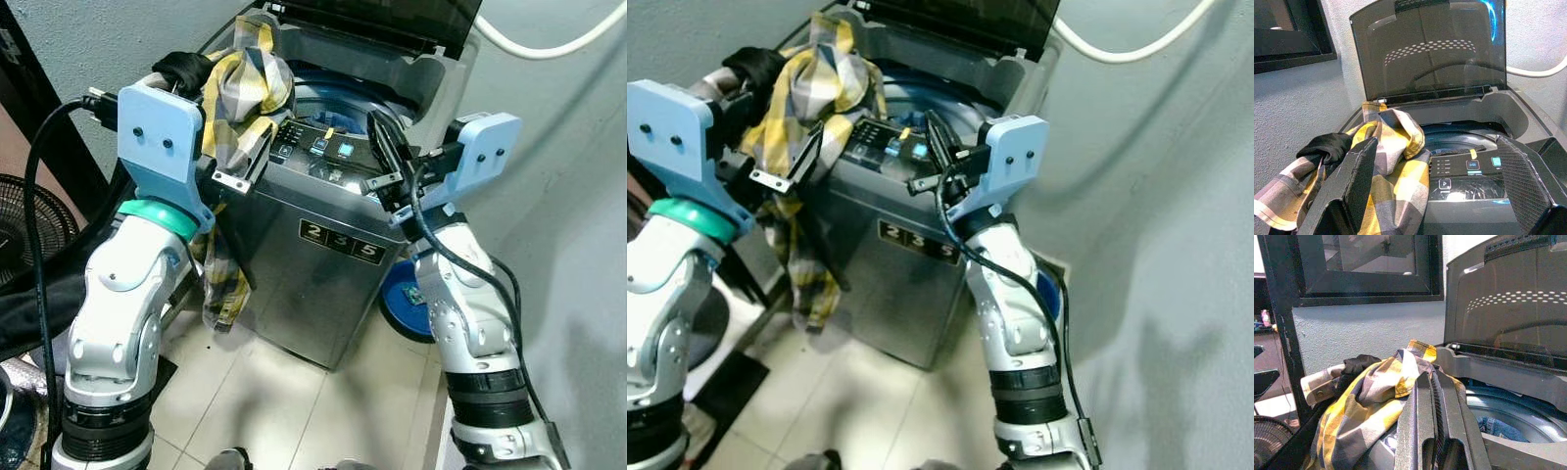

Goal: Clothes washing

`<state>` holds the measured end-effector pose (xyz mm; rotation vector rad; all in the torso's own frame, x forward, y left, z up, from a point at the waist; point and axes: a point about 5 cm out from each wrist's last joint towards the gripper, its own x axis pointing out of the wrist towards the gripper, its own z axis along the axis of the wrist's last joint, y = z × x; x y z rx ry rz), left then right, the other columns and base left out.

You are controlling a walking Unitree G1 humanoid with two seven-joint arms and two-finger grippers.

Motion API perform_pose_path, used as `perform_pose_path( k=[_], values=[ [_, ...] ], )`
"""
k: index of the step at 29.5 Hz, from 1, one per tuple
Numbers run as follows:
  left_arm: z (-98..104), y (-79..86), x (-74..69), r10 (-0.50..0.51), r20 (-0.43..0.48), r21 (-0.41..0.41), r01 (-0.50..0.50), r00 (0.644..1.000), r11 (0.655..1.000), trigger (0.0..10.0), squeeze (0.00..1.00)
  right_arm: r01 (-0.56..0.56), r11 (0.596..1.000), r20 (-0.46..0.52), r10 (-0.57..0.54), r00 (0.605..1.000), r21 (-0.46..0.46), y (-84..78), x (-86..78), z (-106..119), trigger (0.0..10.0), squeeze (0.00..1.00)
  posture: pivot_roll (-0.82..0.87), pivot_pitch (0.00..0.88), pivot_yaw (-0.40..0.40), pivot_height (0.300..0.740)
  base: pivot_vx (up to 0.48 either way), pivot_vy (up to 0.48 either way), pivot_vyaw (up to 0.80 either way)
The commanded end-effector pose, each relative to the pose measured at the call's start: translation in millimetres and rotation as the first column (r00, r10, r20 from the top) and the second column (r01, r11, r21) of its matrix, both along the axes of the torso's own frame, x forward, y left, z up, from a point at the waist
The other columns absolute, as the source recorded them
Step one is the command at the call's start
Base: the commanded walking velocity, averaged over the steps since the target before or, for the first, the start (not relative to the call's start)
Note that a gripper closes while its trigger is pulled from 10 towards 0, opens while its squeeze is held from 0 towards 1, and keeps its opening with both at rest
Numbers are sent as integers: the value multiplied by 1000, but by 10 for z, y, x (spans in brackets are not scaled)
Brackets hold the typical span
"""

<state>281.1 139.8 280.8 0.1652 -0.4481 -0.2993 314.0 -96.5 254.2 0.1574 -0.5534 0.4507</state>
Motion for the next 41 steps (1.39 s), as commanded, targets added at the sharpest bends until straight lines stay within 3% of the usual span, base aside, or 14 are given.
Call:
perform_pose_path(
  k=[1, 15, 41],
  values=[
    [-66, 6, 13, 6, -31, 9, -6, 999, 1000, 10000, 0, -5, 1000, -25, 5, 1000, 0, 13, -1, -60, 10000, 0, 62, 8, 6, 728, 0, 0, 0],
    [-84, 20, 22, 16, -46, -8, -16, 999, 1000, 10000, 0, -2, 1000, -33, 2, 999, 6, -10, 18, -69, 10000, 0, 62, 3, 3, 728, 0, 0, 0],
    [-94, 45, 39, 25, -54, -17, -26, 998, 1000, 10000, 0, -4, 1000, -39, 4, 999, 0, -5, 29, -72, 10000, 0, 61, 0, 3, 728, 0, 480, 0]
  ],
)
